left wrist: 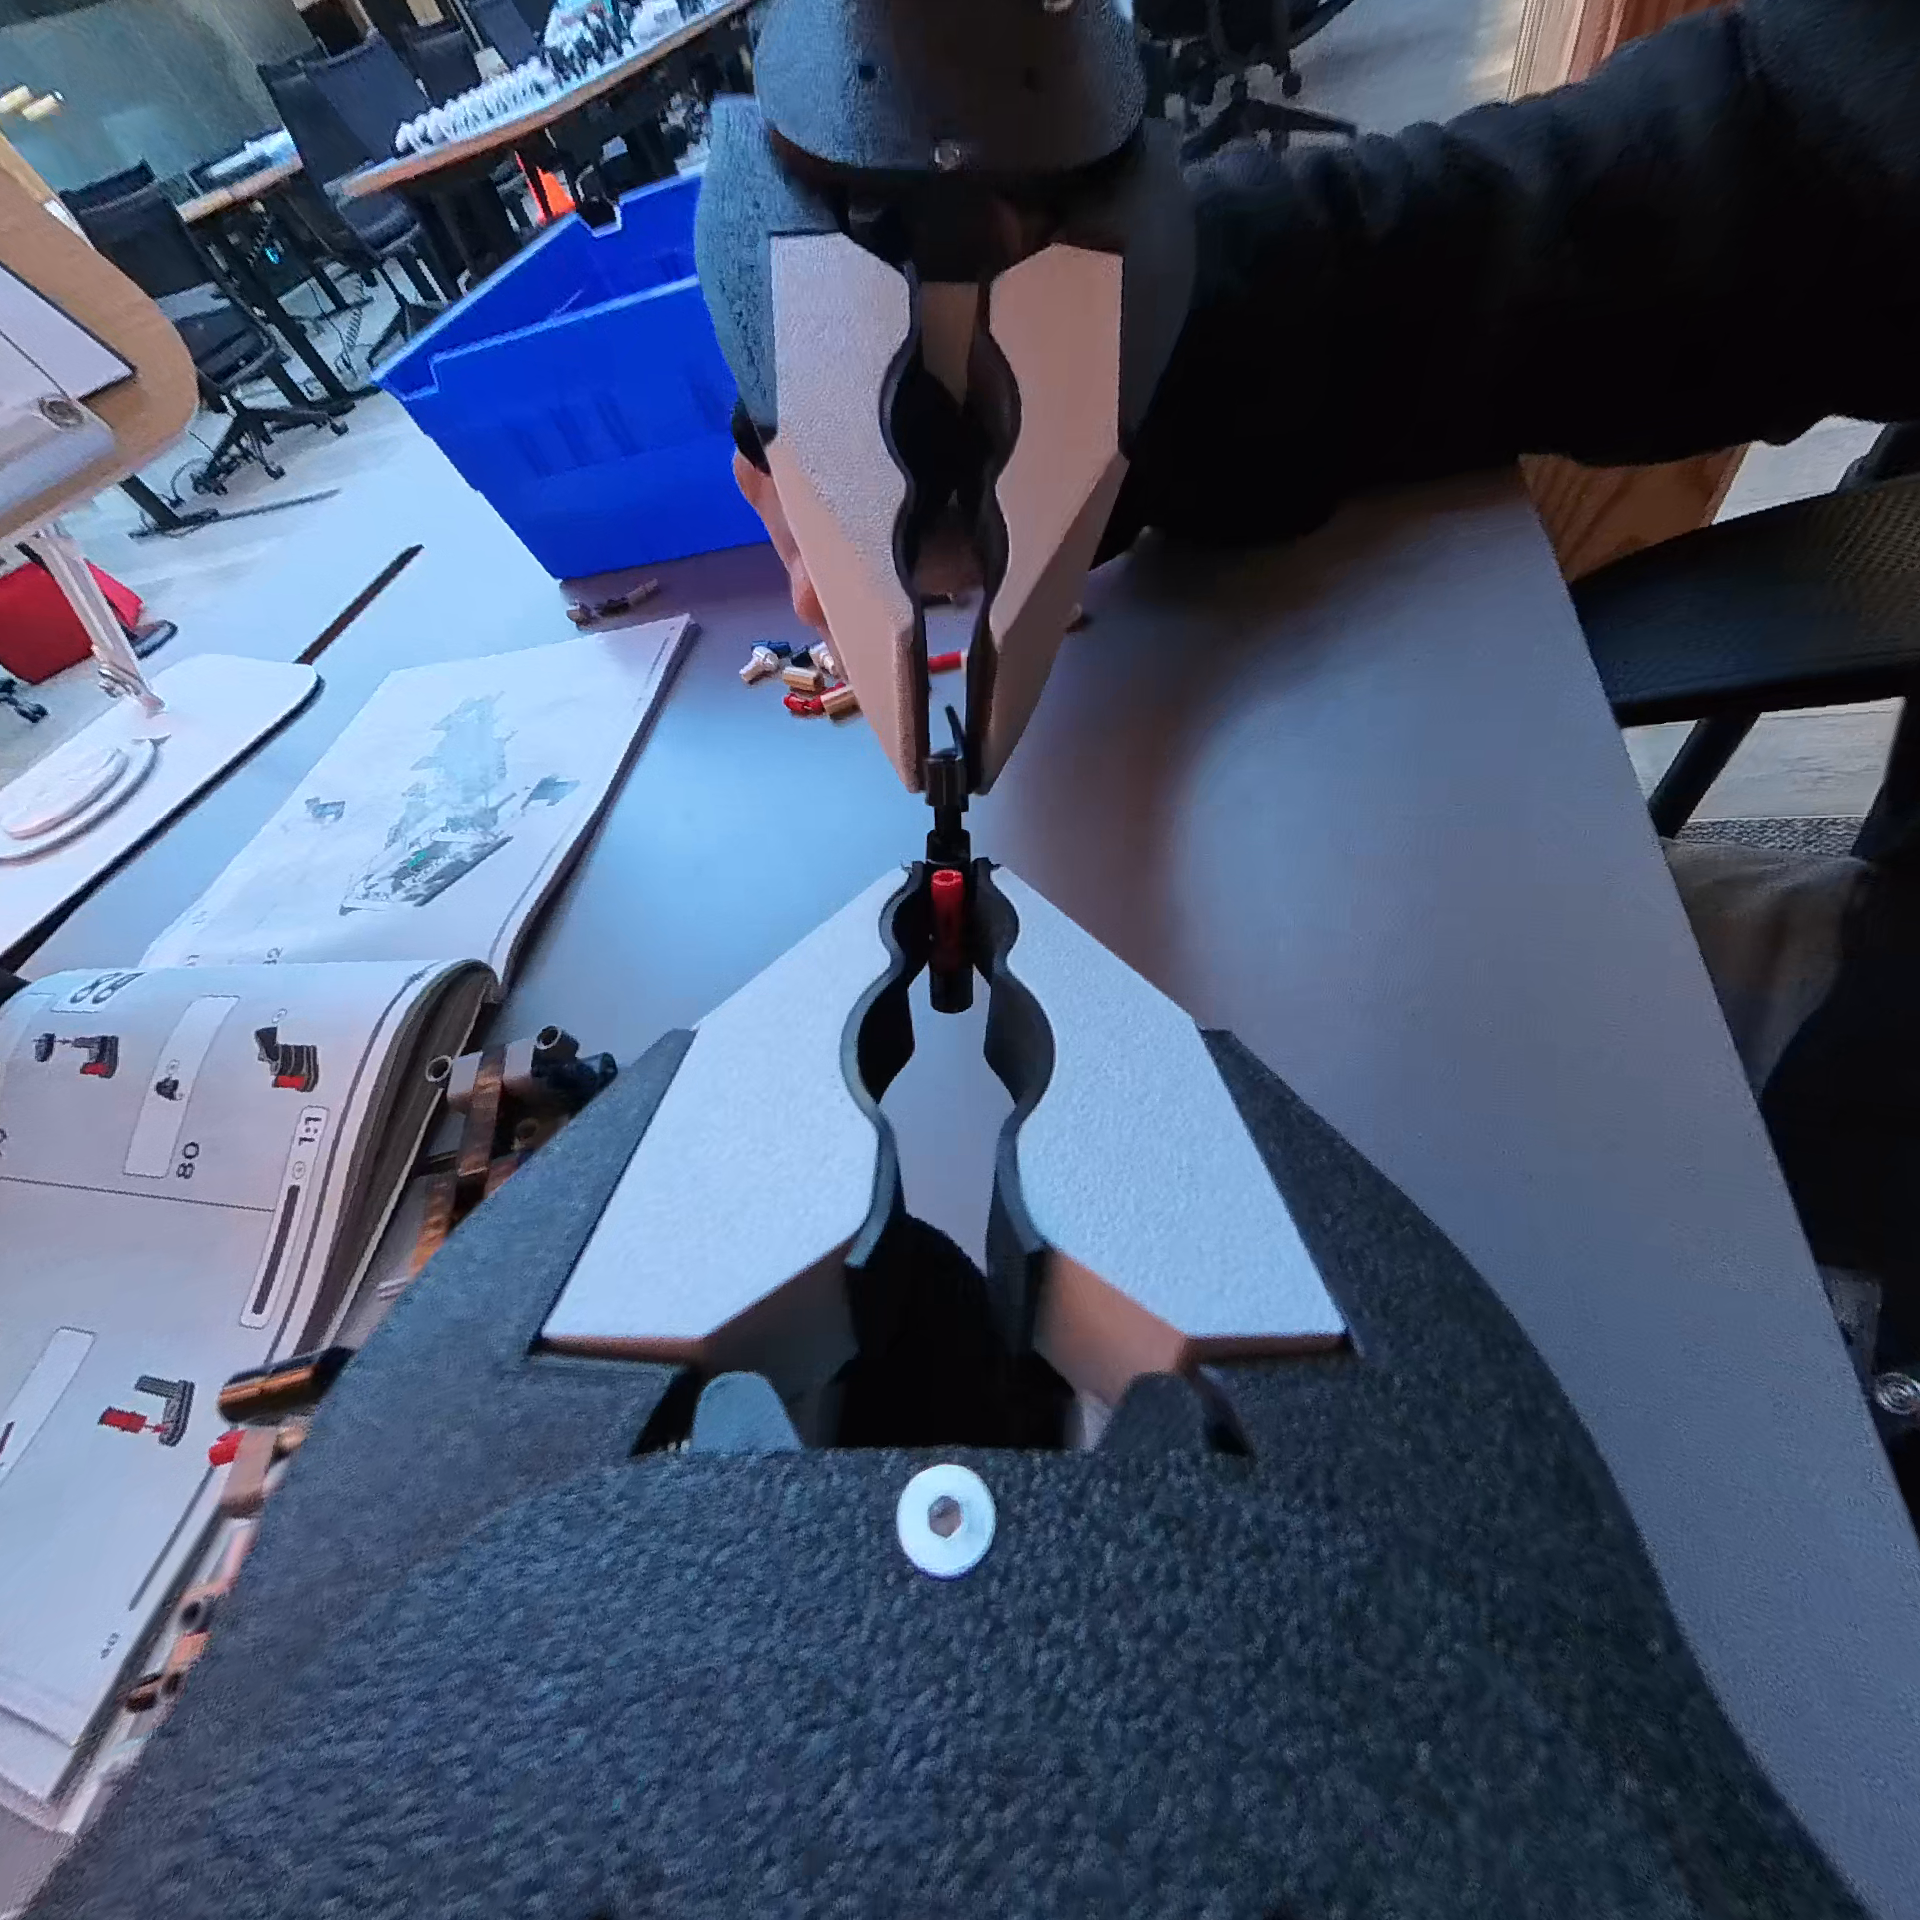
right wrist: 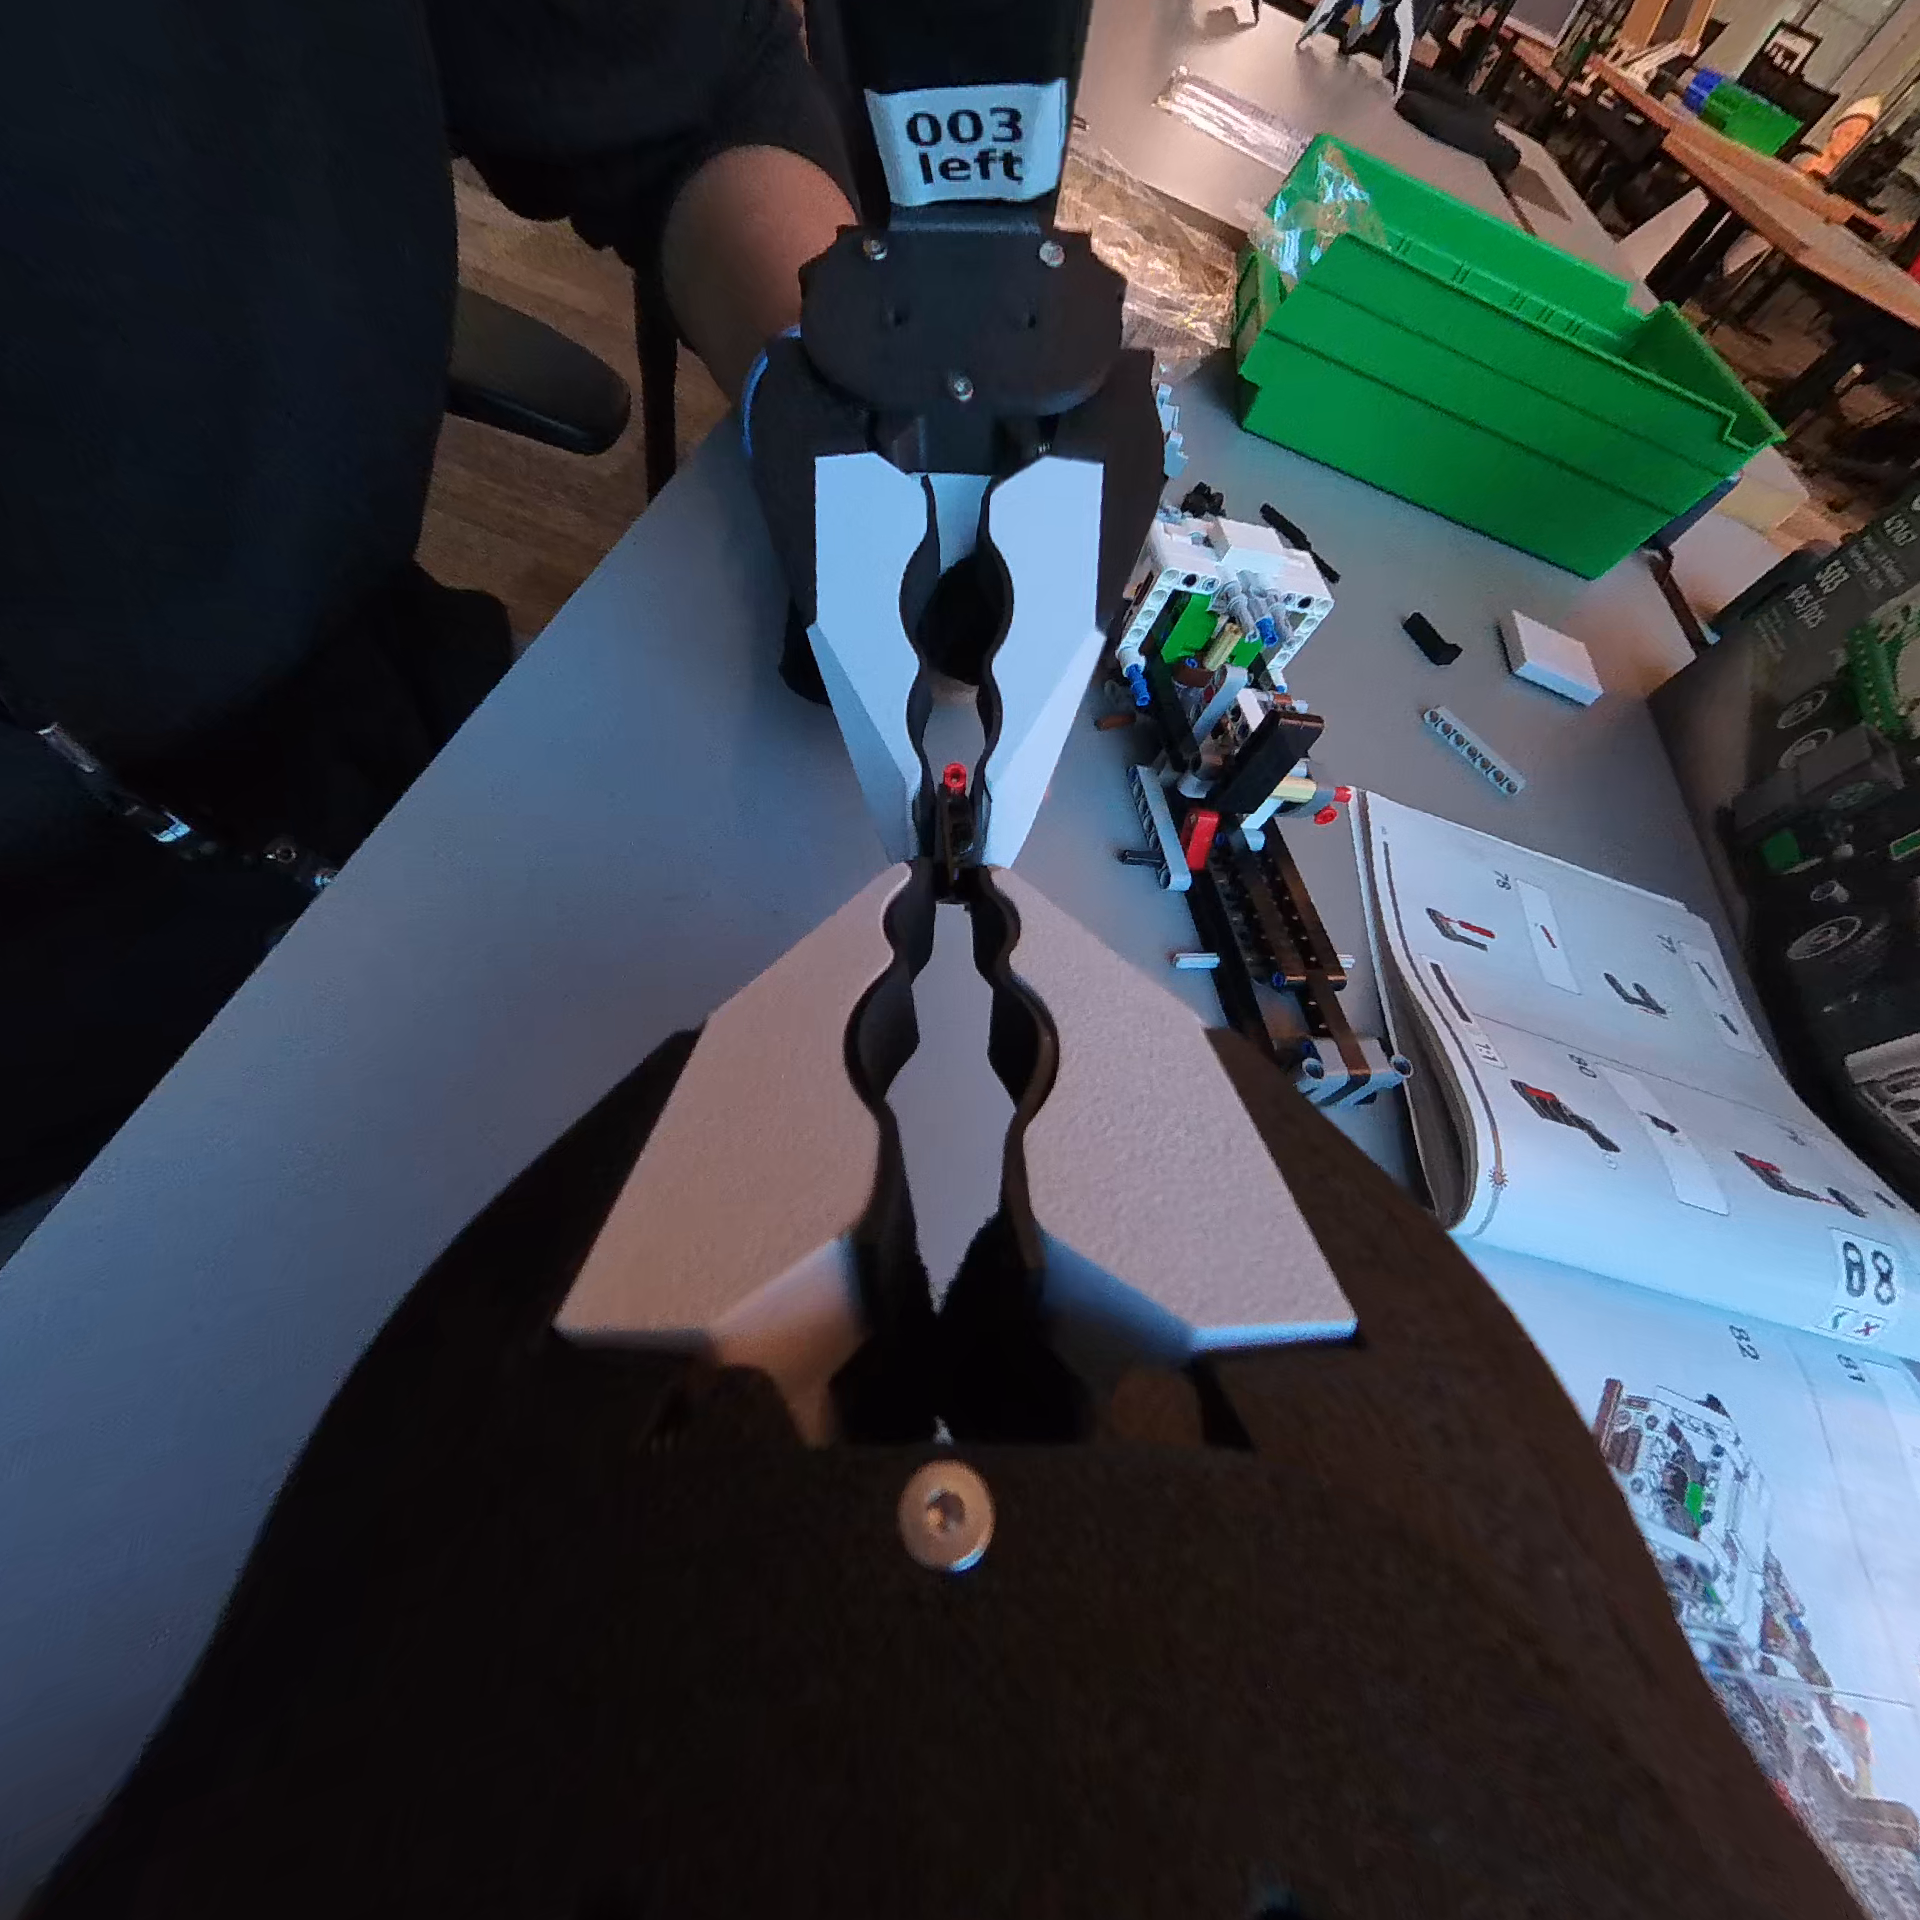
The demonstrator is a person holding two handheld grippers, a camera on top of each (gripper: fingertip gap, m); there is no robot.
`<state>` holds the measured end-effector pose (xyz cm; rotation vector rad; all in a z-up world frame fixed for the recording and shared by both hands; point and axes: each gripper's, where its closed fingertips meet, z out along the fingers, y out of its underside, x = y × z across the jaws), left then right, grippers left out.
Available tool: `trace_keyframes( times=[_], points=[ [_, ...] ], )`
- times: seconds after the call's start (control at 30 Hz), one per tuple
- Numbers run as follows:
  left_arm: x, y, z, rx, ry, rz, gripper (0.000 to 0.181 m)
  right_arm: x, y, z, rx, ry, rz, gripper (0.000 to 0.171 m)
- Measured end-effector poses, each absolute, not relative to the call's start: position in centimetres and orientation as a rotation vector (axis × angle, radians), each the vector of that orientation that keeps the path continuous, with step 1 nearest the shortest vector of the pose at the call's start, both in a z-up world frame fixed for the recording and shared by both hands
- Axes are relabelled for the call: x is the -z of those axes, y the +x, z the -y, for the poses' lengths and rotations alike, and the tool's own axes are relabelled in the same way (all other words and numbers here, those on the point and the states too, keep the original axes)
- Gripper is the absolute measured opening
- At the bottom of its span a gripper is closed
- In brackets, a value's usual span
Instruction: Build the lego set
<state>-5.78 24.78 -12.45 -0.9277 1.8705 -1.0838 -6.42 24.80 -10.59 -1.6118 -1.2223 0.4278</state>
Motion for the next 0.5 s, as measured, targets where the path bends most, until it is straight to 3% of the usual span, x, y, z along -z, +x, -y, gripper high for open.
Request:
trace_keyframes(
  times=[0.3,0.5],
  points=[
    [16.0,-5.6,-25.3,0.591,-0.826,-1.984,0.006,14.4,-5.8,-24.5,-0.002,-1.778,1.487,0.005],
    [16.8,-5.4,-25.7,0.488,-0.824,-1.991,0.006,15.7,-5.4,-24.9,0.216,-1.798,1.573,0.006]
  ],
)
